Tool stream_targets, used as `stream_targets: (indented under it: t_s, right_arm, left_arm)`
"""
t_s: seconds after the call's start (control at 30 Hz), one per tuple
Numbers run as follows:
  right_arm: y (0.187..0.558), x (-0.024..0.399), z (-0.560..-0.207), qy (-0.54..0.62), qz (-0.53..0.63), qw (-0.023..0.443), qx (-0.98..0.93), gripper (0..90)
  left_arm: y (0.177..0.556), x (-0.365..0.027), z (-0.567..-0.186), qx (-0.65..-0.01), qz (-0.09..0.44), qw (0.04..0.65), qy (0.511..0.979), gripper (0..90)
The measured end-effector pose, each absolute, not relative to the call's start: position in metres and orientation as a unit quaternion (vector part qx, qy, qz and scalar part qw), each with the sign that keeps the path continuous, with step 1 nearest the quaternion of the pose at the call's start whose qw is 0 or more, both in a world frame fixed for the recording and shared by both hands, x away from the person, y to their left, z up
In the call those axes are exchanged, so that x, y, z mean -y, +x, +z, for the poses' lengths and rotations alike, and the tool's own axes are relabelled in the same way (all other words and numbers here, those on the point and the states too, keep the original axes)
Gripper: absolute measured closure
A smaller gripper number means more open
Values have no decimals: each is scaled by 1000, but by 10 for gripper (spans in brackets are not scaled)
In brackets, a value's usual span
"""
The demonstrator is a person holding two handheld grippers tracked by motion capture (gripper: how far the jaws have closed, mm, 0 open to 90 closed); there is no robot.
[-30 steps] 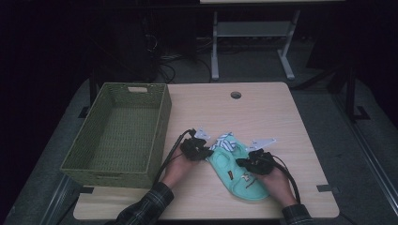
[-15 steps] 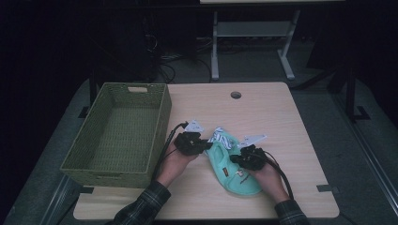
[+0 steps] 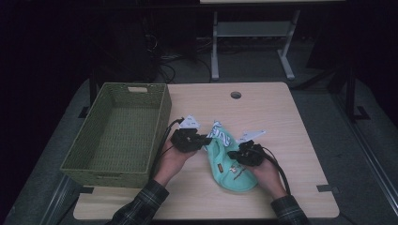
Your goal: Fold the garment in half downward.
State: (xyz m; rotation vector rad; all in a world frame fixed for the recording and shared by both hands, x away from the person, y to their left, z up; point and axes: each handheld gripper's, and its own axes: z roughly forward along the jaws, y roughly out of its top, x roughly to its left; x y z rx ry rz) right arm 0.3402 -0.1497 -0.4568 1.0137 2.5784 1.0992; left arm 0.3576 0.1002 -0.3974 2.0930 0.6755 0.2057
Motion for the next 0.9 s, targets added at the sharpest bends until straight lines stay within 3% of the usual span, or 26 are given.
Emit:
stream_targets:
  t_s: [0.33,0.9]
  right_arm:
    - [307,188,-453,356,363,83,-857,898]
    - [299,184,-465,354,341,80,-867,898]
  left_arm:
    - [360,-112,-390,-288,111,449,839,820]
    - [356,-112,-384,-276,111,456,839,820]
